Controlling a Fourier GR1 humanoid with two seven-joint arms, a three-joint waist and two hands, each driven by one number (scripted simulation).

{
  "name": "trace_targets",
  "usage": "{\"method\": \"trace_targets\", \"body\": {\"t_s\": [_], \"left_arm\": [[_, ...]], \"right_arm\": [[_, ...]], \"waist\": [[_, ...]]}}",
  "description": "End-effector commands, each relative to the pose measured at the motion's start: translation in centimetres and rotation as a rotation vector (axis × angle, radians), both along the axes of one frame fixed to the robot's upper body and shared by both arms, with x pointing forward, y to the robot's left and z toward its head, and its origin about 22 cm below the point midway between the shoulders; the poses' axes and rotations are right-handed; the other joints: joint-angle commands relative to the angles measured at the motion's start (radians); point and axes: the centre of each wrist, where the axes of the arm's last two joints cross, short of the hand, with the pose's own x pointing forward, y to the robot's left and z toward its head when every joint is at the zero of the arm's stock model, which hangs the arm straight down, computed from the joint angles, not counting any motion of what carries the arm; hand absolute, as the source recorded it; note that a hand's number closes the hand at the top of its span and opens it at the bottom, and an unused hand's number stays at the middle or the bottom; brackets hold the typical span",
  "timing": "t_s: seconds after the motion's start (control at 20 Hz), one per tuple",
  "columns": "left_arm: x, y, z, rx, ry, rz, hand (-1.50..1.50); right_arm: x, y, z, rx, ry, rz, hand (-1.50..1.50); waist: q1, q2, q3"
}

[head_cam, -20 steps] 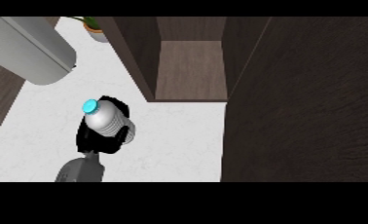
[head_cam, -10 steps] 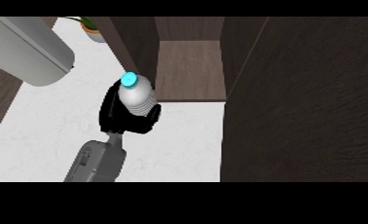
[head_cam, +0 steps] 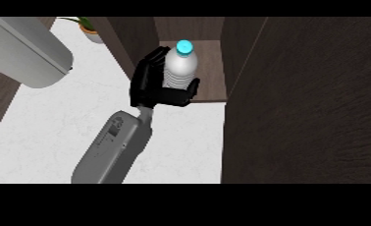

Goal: Pick up the bottled water, place it into the cabinet and close the cabinet

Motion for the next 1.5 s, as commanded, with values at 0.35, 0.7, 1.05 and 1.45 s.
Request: {"method": "trace_targets", "body": {"t_s": [0.35,0.7,1.05,1.45], "left_arm": [[6.9,-2.6,3.7,0.163,-0.009,0.117,1.50],[9.1,-2.7,3.0,0.279,-0.023,0.202,1.50],[9.9,-2.6,2.4,0.368,-0.006,0.236,1.50],[10.3,2.1,-0.1,0.554,-0.019,0.341,1.50]], "right_arm": [[0.8,-0.8,0.6,0.000,-0.007,-0.011,-1.50],[1.6,0.9,-0.9,0.011,-0.014,0.016,-1.50],[0.6,-0.2,0.1,-0.006,0.005,0.025,-1.50],[1.7,0.7,-0.7,0.004,-0.006,0.040,-1.50]], "waist": [[-0.008,0.005,0.000],[-0.029,0.015,0.000],[-0.032,0.014,0.000],[-0.039,0.023,-0.001]]}}
